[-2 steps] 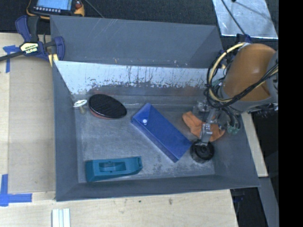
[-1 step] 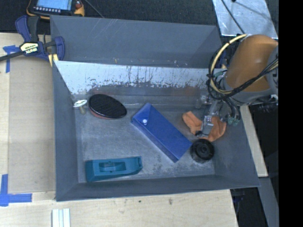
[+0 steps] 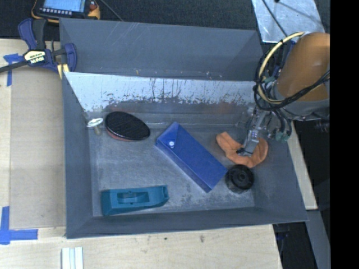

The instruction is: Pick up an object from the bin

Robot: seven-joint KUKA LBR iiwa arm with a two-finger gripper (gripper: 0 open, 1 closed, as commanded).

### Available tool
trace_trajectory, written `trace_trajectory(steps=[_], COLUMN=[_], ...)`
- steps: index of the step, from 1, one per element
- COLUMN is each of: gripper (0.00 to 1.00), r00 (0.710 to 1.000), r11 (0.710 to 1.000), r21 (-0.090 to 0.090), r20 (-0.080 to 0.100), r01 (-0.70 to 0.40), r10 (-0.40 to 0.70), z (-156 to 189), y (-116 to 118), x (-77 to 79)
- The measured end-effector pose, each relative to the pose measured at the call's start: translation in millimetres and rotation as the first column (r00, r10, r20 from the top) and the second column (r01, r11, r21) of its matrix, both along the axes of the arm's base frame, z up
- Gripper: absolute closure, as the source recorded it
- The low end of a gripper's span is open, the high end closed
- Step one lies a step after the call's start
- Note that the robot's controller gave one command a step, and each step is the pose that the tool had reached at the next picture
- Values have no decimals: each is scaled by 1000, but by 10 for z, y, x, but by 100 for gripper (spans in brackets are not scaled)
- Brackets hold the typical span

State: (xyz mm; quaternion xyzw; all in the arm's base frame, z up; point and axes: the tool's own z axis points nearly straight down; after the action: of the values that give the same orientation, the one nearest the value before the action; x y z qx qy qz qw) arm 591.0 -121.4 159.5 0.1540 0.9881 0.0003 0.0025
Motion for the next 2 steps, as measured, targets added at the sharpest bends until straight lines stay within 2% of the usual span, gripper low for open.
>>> trace_trajectory(steps=[1,2], gripper=[0,100], r00=[987,862], r11=[987,862], r21=[0,-1], r20=[0,-2], r01=[161,-507], r10=[-161,507], z=[80,-731], y=[-151,-113], x=[-271,197])
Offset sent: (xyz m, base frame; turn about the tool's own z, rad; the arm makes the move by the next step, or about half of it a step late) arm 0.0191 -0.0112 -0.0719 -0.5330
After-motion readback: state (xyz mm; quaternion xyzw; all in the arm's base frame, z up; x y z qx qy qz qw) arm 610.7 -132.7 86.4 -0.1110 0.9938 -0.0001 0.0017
